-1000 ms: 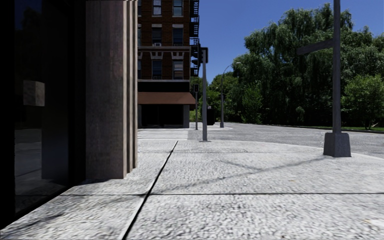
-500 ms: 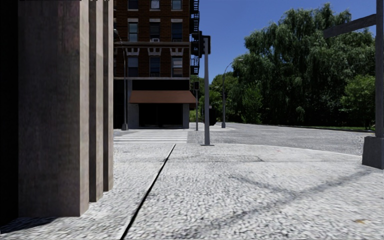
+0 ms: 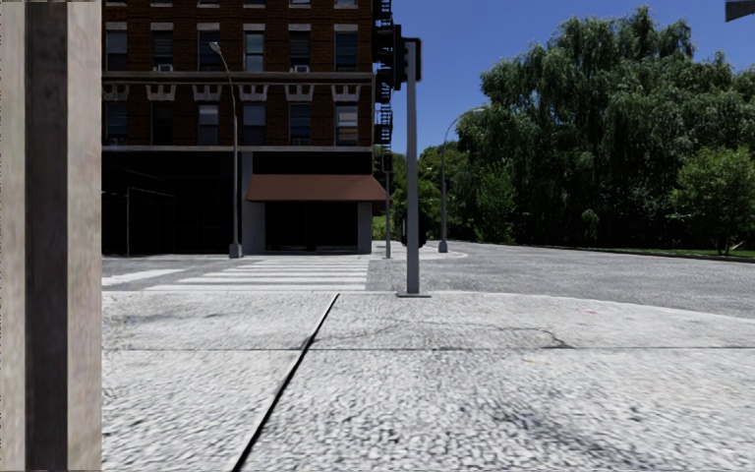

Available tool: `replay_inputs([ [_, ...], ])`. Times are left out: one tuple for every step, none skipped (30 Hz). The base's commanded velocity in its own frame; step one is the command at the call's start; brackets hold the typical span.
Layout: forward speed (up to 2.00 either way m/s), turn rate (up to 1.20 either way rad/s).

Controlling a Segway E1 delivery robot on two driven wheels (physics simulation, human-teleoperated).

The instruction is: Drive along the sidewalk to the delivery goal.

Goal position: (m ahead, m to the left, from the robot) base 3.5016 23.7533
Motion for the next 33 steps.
replay_inputs([
  [2.00,0.10],
  [2.00,0.21],
  [2.00,0.34],
  [2.00,0.34],
  [1.99,0.44],
  [1.76,0.46],
  [1.50,0.47],
  [1.50,0.47],
  [1.36,0.48],
  [1.29,0.49],
  [1.21,0.56],
  [1.21,0.56],
  [1.18,0.60],
  [1.16,0.64],
  [1.14,0.66],
  [1.14,0.66],
  [1.13,0.66],
  [1.13,0.66],
  [1.13,0.66],
  [1.13,0.66],
  [1.13,0.66],
  [1.13,0.66],
  [1.13,0.67],
  [1.13,0.67],
  [1.13,0.67],
  [1.13,0.67],
  [1.13,0.67],
  [1.13,0.67],
  [1.13,0.67],
  [1.14,0.67],
  [1.14,0.67],
  [1.15,0.67],
  [1.15,0.67],
])
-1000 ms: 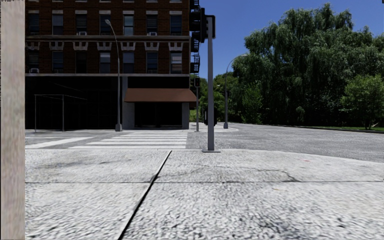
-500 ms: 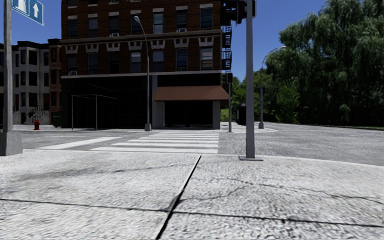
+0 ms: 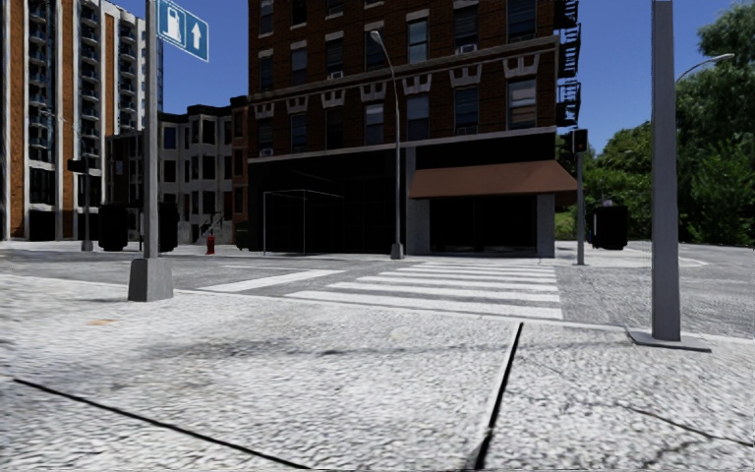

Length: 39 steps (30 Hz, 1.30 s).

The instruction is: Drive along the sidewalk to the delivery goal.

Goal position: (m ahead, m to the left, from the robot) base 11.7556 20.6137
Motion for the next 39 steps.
replay_inputs([
  [1.16,0.67],
  [1.17,0.67],
  [1.17,0.67],
  [1.17,0.67],
  [1.17,0.67],
  [1.17,0.67],
  [1.17,0.67],
  [1.17,0.67],
  [1.17,0.67],
  [1.17,0.67],
  [1.17,0.67],
  [1.17,0.67],
  [1.17,0.67],
  [1.17,0.67],
  [1.17,0.67],
  [1.17,0.67],
  [1.17,0.67],
  [1.17,0.67],
  [1.17,0.67],
  [1.18,0.67],
  [1.18,0.65],
  [1.18,0.63],
  [1.18,0.63],
  [1.18,0.63],
  [1.18,0.62],
  [1.19,0.62],
  [1.19,0.62],
  [1.19,0.62],
  [1.19,0.62],
  [1.19,0.62],
  [1.20,0.62],
  [1.20,0.62],
  [1.20,0.62],
  [1.20,0.62],
  [1.21,0.62],
  [1.22,0.62],
  [1.23,0.62],
  [1.23,0.62],
  [1.24,0.62],
])
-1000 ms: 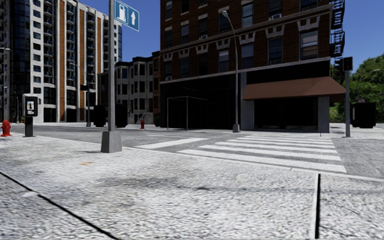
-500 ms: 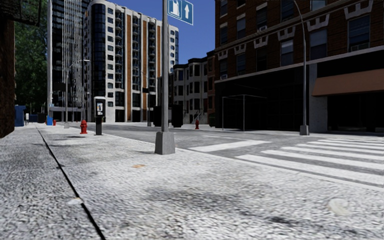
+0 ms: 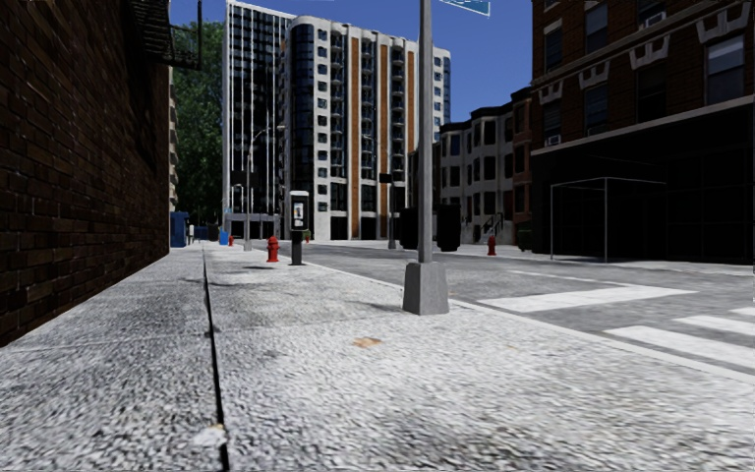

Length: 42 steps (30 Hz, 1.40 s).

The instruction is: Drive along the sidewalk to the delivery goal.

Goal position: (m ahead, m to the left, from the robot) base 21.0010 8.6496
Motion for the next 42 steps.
replay_inputs([
  [1.25,0.62],
  [1.25,0.62],
  [1.25,0.62],
  [1.26,0.62],
  [1.26,0.62],
  [1.26,0.62],
  [1.26,0.62],
  [1.26,0.62],
  [1.27,0.62],
  [1.27,0.62],
  [1.27,0.62],
  [1.27,0.62],
  [1.27,0.62],
  [1.27,0.62],
  [1.27,0.62],
  [1.27,0.62],
  [1.27,0.62],
  [1.27,0.61],
  [1.27,0.61],
  [1.27,0.61],
  [1.28,0.61],
  [1.28,0.61],
  [2.00,0.00],
  [2.00,0.00],
  [2.00,0.00],
  [2.00,0.00],
  [2.00,0.00],
  [2.00,0.00],
  [2.00,0.00],
  [2.00,0.00],
  [2.00,0.00],
  [2.00,0.00],
  [2.00,0.00],
  [2.00,0.00],
  [2.00,0.00],
  [2.00,0.00],
  [2.00,0.00],
  [2.00,0.00],
  [2.00,0.00],
  [2.00,0.00],
  [2.00,0.00],
  [2.00,0.00],
])
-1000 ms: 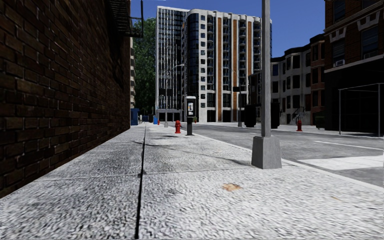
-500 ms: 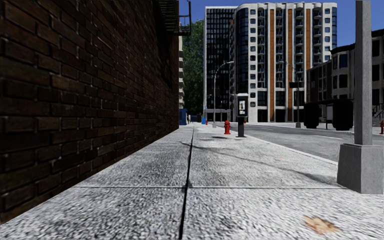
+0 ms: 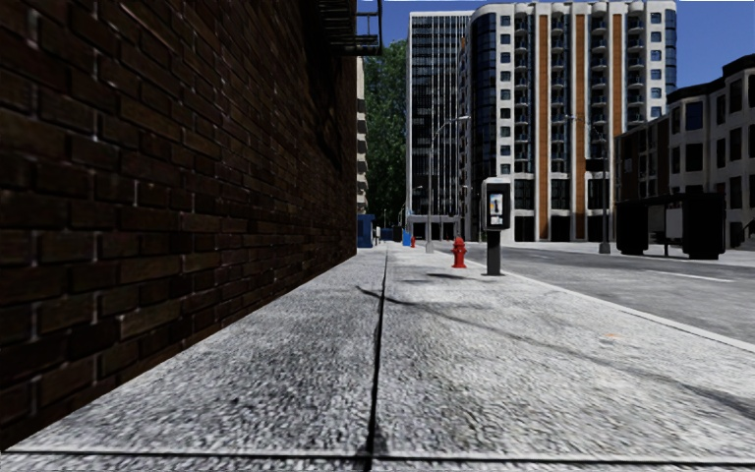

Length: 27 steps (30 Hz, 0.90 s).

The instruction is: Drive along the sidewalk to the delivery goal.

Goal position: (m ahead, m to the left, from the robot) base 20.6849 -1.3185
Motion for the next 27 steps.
replay_inputs([
  [2.00,0.00],
  [2.00,0.00],
  [2.00,0.00],
  [2.00,0.00],
  [2.00,0.00],
  [2.00,0.00],
  [2.00,0.00],
  [2.00,0.00],
  [2.00,0.00],
  [2.00,0.00],
  [2.00,0.00],
  [2.00,0.00],
  [2.00,0.00],
  [2.00,0.00],
  [2.00,0.00],
  [2.00,0.00],
  [2.00,0.00],
  [2.00,0.00],
  [2.00,0.00],
  [2.00,0.00],
  [2.00,0.00],
  [2.00,0.00],
  [2.00,0.00],
  [2.00,0.00],
  [2.00,0.00],
  [2.00,0.00],
  [2.00,0.00],
])
